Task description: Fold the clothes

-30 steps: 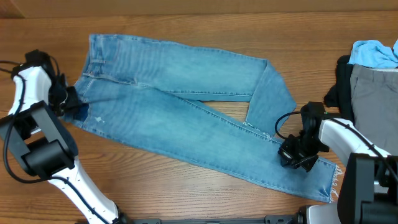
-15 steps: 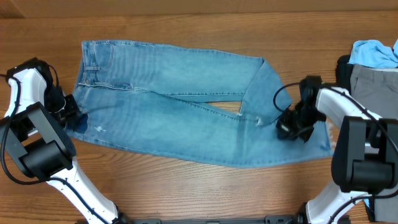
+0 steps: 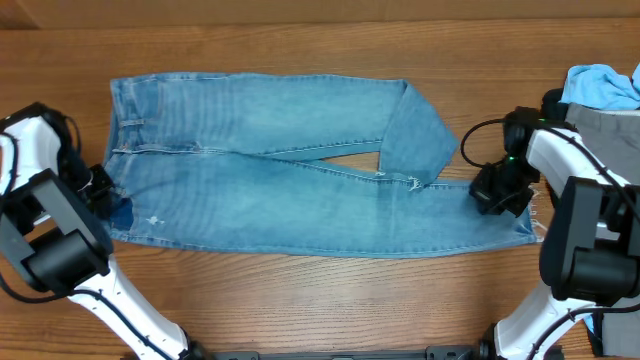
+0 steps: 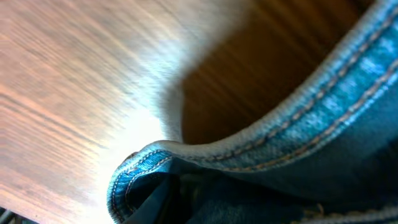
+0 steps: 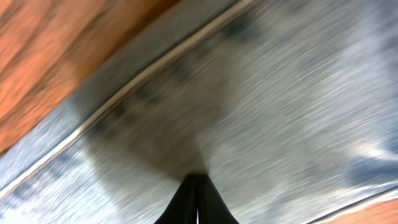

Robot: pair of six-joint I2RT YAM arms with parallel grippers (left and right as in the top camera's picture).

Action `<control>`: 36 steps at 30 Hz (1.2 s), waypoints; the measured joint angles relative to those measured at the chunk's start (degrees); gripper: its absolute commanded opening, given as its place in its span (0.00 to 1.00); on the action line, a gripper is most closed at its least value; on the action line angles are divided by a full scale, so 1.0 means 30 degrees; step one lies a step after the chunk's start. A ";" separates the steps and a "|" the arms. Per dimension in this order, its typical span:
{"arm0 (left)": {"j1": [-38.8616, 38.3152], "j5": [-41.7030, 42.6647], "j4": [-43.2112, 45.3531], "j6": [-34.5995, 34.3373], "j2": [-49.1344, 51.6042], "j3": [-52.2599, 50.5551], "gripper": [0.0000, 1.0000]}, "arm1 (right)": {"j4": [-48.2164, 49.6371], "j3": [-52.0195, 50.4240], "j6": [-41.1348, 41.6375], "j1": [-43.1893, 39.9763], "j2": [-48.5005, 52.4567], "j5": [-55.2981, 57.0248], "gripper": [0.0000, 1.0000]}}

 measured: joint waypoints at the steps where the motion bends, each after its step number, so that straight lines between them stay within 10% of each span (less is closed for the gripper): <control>1: 0.0175 -0.0051 0.0044 0.0000 0.0000 0.0000 0.43 | -0.0007 0.0000 0.0000 -0.0124 0.0007 0.0000 0.04; 5: 0.0576 -0.0313 0.0554 0.0080 0.0000 0.0000 0.80 | 0.0022 0.0000 0.0000 -0.0226 0.0007 0.0073 0.04; 15: 0.0444 -0.0656 0.0058 0.0379 0.0000 0.1333 0.86 | 0.0444 0.0000 -0.0007 -0.0219 0.0007 0.0146 0.04; 20: 0.0109 -0.0233 -0.0692 0.0386 -0.0568 0.5107 0.73 | -0.0350 0.0452 -0.0007 -0.0219 0.0095 0.0124 0.04; 24: -0.0415 0.1792 -0.0721 0.0947 -0.2448 0.7380 0.26 | -0.3249 0.3432 -0.0503 -0.0219 0.0313 -0.0102 0.04; 31: -0.1515 0.5982 -0.1107 0.2178 -0.4539 0.8080 0.22 | -0.6710 0.9041 -0.3927 0.0044 0.0255 -0.2681 0.15; 36: -0.2390 0.6812 0.0124 0.2623 -0.3825 0.4976 0.23 | -0.7125 0.9122 -0.7359 0.0699 0.0255 -0.6564 0.44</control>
